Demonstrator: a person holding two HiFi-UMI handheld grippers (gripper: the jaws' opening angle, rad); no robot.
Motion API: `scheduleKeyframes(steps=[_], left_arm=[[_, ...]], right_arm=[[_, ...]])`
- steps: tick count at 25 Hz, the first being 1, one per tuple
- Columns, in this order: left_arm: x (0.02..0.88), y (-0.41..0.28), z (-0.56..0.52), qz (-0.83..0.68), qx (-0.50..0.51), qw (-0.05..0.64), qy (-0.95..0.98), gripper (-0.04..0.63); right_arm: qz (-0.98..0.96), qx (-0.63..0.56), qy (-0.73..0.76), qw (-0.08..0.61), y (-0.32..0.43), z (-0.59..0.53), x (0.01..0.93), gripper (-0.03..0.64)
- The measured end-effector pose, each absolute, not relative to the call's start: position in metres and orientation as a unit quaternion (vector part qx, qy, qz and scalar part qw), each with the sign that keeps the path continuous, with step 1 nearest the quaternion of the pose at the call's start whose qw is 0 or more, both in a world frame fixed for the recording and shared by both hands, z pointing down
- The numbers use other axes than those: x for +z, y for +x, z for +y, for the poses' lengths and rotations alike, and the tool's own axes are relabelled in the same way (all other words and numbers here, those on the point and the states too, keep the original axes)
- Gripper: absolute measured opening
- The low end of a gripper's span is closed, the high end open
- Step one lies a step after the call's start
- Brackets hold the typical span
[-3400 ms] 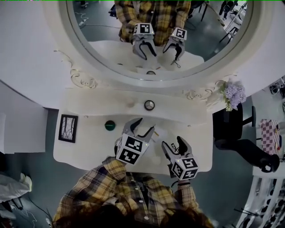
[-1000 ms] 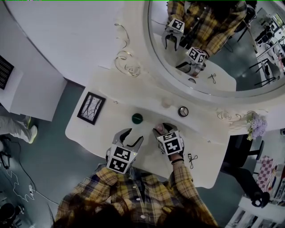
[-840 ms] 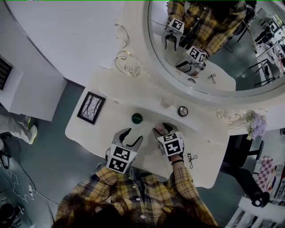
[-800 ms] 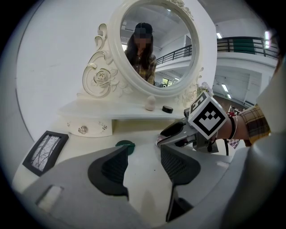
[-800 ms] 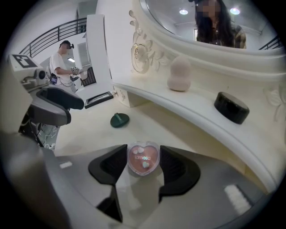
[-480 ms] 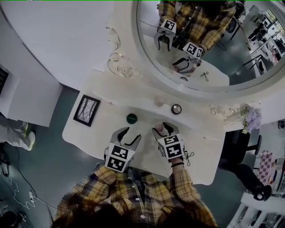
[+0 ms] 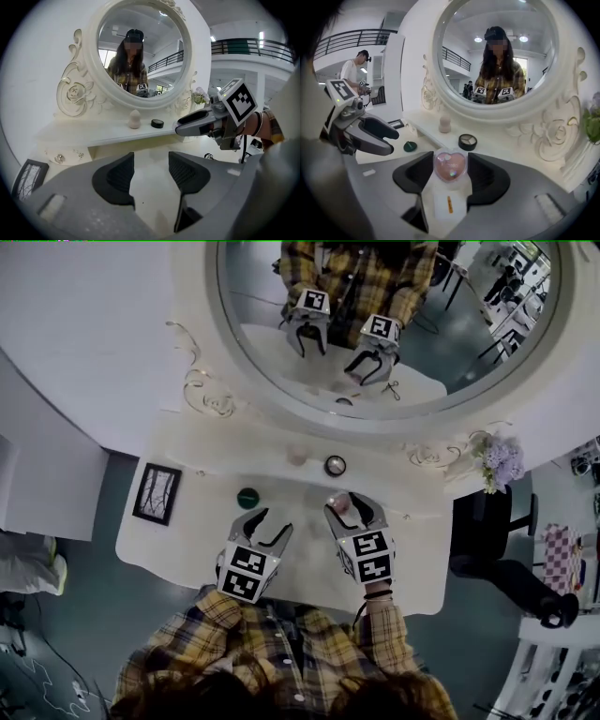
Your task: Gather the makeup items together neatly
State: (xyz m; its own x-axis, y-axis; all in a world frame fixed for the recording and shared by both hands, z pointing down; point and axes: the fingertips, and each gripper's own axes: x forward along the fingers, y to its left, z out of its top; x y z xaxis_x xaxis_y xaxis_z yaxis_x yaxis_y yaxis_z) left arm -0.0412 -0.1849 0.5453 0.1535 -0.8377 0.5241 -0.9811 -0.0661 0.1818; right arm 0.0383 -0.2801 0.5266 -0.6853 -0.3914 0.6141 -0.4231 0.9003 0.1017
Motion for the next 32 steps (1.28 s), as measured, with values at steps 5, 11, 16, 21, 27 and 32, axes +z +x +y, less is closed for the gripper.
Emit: scheduleKeyframes(steps=[5, 11, 16, 21, 27, 32], left_arm=[[0.544, -0.027, -0.196, -0.623, 0.146, 0.250, 0.727, 0.224], [0.546, -0.020, -0.203, -0.615, 0.146, 0.255, 0.731, 0.222], [0.549, -0.019, -0.207, -0.614, 0.147, 0.263, 0.730, 0.222], [0.551, -0.019, -0.211, -0.612, 0.146, 0.267, 0.730, 0.222], [0.553, -0.021, -0.215, -0.610, 0.145, 0.273, 0.730, 0.222], [0.555, -0.025, -0.217, -0.613, 0.145, 0.270, 0.728, 0.222]], right_arm=[[-0.911, 0.018, 0.272, 0.311, 0.066, -0.310, 0.508, 0.232], [-0.895, 0.029, 0.318, 0.311, 0.092, -0.351, 0.504, 0.232], [-0.885, 0.035, 0.325, 0.333, 0.096, -0.377, 0.517, 0.232], [-0.876, 0.037, 0.321, 0.357, 0.093, -0.391, 0.533, 0.232], [-0.866, 0.043, 0.327, 0.376, 0.094, -0.398, 0.545, 0.233], [-0.862, 0.046, 0.331, 0.381, 0.093, -0.403, 0.548, 0.233]])
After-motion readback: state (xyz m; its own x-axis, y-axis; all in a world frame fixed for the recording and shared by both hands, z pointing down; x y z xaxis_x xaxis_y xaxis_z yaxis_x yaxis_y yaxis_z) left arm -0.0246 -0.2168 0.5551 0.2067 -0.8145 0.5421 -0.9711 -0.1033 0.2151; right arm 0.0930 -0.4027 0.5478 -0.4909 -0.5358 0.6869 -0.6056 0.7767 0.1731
